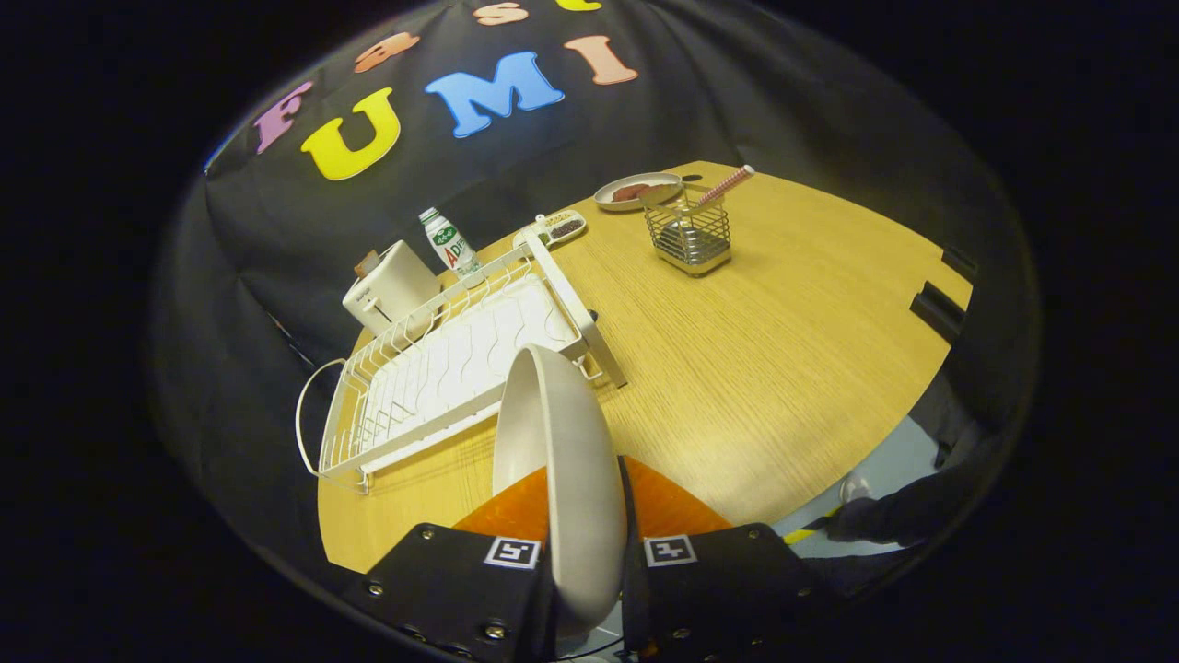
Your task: Take the plate from the dish rack, then take the spoon from the basket and place it into the plate.
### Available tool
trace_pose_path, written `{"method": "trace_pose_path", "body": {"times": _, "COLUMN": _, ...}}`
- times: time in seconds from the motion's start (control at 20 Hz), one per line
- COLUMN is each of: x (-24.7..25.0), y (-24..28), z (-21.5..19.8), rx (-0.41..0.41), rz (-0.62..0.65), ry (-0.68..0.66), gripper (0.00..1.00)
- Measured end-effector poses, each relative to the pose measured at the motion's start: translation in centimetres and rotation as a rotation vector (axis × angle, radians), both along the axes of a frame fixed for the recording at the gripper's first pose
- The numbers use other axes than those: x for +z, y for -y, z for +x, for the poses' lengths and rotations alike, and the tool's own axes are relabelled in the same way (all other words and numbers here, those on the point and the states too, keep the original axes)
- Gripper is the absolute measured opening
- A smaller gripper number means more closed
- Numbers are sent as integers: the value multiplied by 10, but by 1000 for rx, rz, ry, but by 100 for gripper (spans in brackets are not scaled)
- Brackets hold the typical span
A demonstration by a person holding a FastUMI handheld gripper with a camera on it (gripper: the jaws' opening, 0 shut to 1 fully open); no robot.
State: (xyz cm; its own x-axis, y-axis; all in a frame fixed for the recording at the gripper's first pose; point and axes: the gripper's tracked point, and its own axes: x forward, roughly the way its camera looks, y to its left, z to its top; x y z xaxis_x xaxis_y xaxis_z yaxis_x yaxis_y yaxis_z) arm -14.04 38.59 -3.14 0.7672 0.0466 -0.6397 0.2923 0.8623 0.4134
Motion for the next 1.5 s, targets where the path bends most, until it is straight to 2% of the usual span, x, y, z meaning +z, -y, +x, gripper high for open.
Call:
{"method": "trace_pose_path", "body": {"times": 0.4, "x": -29, "y": -4, "z": 3, "rx": -52, "rz": 220, "ry": -14, "gripper": 30}}
{"method": "trace_pose_path", "body": {"times": 0.8, "x": -55, "y": -12, "z": 16, "rx": -72, "rz": 337, "ry": -49, "gripper": 35}}
{"method": "trace_pose_path", "body": {"times": 0.95, "x": -55, "y": -11, "z": 13, "rx": -88, "rz": 368, "ry": -45, "gripper": 42}}
{"method": "trace_pose_path", "body": {"times": 1.3, "x": -57, "y": 9, "z": 3, "rx": -96, "rz": 213, "ry": -63, "gripper": 45}}
{"method": "trace_pose_path", "body": {"times": 1.45, "x": -57, "y": 21, "z": -3, "rx": -98, "rz": 149, "ry": -73, "gripper": 58}}
{"method": "trace_pose_path", "body": {"times": 1.5, "x": -56, "y": 24, "z": -4, "rx": -93, "rz": 139, "ry": -70, "gripper": 58}}
